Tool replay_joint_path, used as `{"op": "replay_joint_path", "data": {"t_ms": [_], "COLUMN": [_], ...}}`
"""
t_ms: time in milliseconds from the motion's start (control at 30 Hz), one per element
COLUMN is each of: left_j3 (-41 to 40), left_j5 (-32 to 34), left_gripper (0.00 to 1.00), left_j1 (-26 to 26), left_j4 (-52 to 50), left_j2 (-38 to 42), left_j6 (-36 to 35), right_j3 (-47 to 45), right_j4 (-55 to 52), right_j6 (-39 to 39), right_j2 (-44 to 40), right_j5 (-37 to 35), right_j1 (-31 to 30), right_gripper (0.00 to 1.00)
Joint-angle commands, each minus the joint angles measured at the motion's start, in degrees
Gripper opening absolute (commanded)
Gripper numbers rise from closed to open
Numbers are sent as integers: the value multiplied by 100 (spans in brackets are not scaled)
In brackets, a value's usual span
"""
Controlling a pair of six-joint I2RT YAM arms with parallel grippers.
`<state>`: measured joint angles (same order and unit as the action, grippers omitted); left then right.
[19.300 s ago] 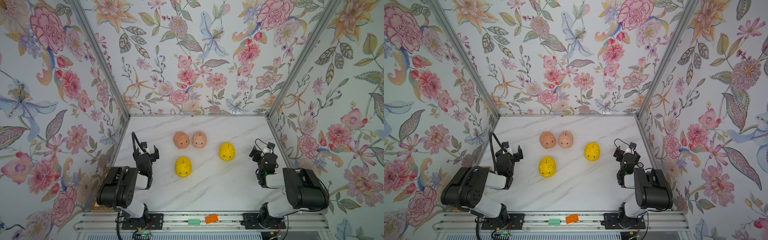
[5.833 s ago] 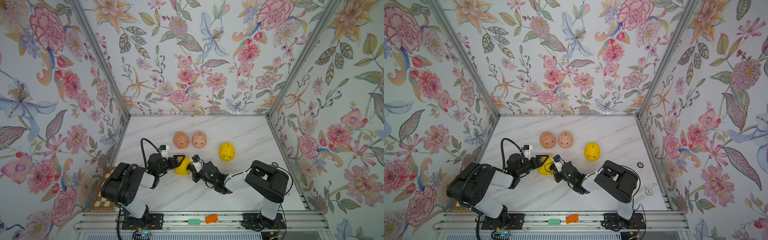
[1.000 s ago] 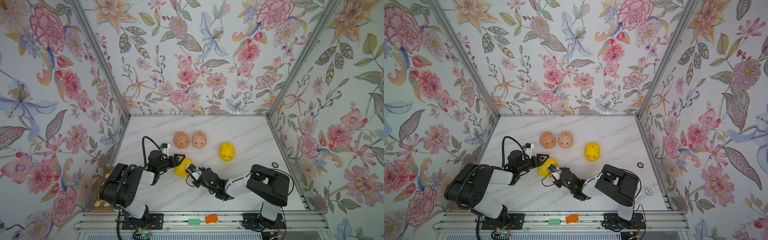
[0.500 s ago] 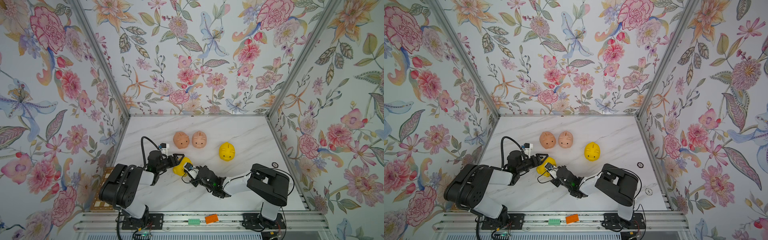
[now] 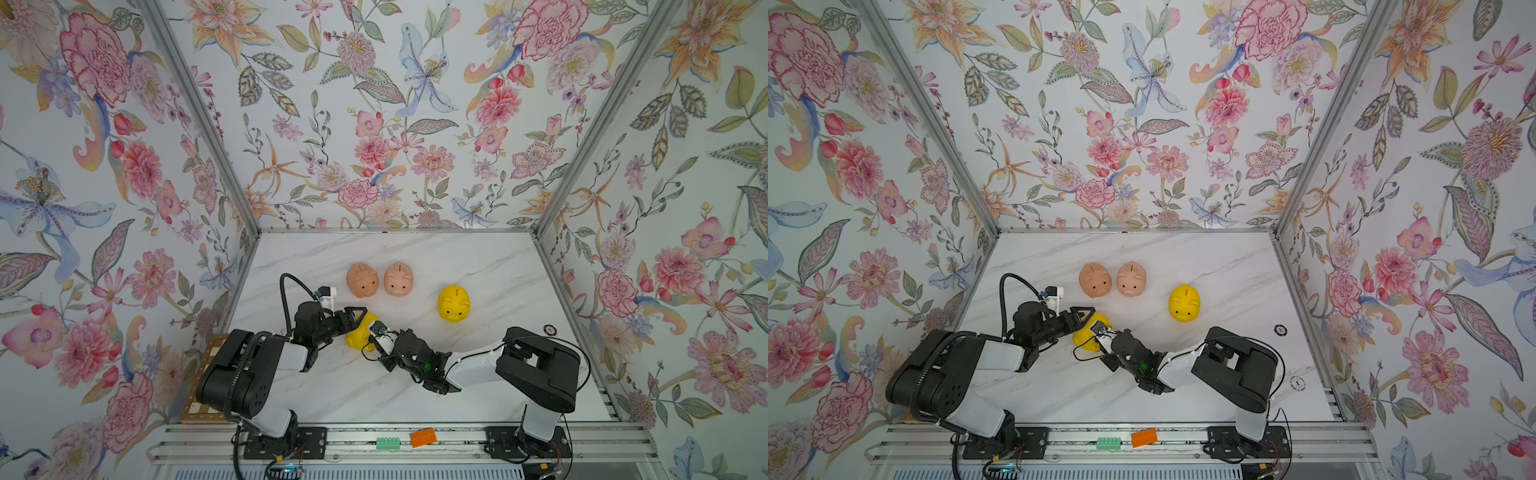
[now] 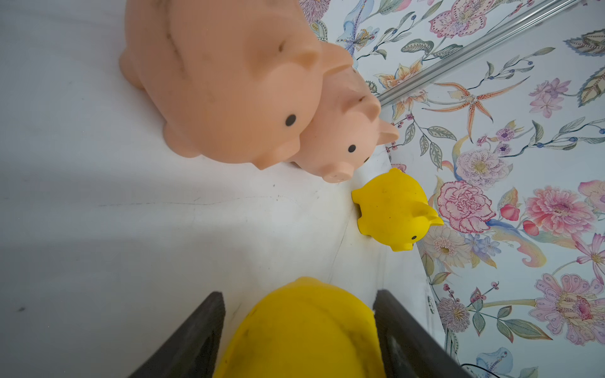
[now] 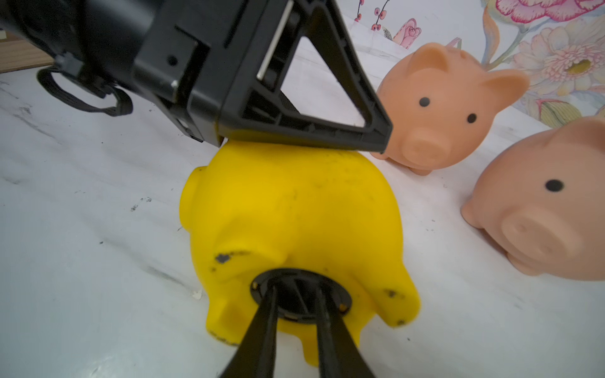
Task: Open piggy banks
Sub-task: Open the lid on the piggy bank.
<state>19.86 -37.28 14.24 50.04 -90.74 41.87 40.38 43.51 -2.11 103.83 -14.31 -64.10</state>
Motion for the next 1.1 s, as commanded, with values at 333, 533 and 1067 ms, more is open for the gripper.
{"op": "replay_joint_path", "data": {"t_ms": [333,533,1067], "left_j3": [-500,-518,-500], "left_j5": [-197,-228,-256], "left_gripper": [75,75,75], "left_j1": [108,110,103], "left_j4": [-1541,-1495,-1470], "left_j2": [-344,-348,-393], "left_j6": [-428,-410,-399], "right_j3": [5,15,216], "right_j4": [898,1292,1188], "right_j6": [-103,-281,-869], "right_j2": [0,150,365], "right_j5": [-166,-406,375], "right_j1": [212,212,127], "right_gripper": [25,19,0]}}
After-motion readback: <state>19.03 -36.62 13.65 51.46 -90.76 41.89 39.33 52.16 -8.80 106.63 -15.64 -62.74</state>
